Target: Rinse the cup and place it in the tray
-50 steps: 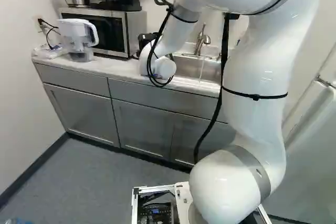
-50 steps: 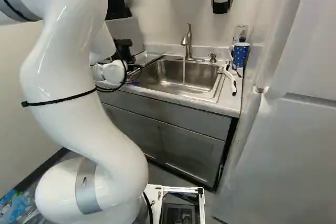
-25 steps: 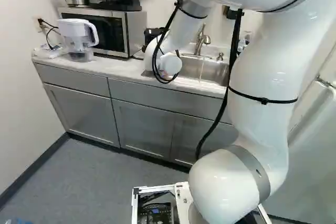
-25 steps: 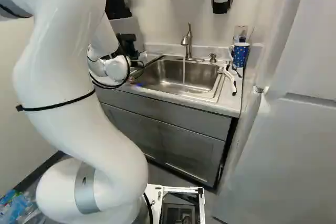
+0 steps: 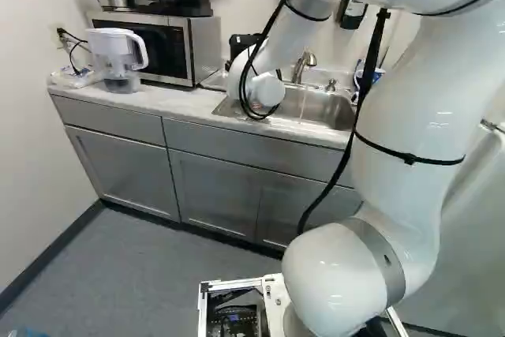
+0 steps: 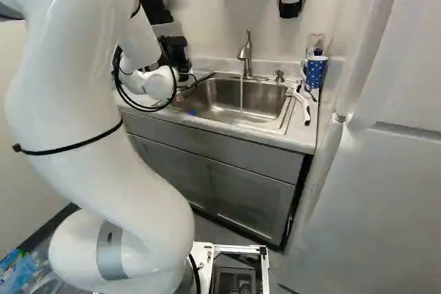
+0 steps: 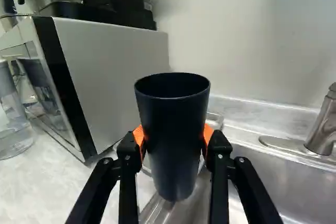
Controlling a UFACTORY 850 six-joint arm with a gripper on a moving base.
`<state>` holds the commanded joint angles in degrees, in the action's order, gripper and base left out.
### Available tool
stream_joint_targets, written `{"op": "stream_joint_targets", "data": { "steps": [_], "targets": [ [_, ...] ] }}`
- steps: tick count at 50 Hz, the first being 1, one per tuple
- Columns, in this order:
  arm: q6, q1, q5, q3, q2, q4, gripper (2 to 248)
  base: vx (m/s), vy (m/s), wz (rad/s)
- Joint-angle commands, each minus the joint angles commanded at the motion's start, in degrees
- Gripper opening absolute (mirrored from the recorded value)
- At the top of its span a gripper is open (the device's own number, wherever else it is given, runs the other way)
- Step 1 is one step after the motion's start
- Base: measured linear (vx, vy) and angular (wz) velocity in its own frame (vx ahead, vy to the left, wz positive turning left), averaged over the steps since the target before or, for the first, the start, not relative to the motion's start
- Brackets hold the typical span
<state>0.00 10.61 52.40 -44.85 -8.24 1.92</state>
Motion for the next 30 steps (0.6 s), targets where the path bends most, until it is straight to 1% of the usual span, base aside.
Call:
{"op": "stream_joint_targets", "data": {
  "steps": [30],
  "targets": [
    [0.0,-4.8,-1.4,4.0,3.5,0.8,123,0.000,0.000,0.000]
  ]
}}
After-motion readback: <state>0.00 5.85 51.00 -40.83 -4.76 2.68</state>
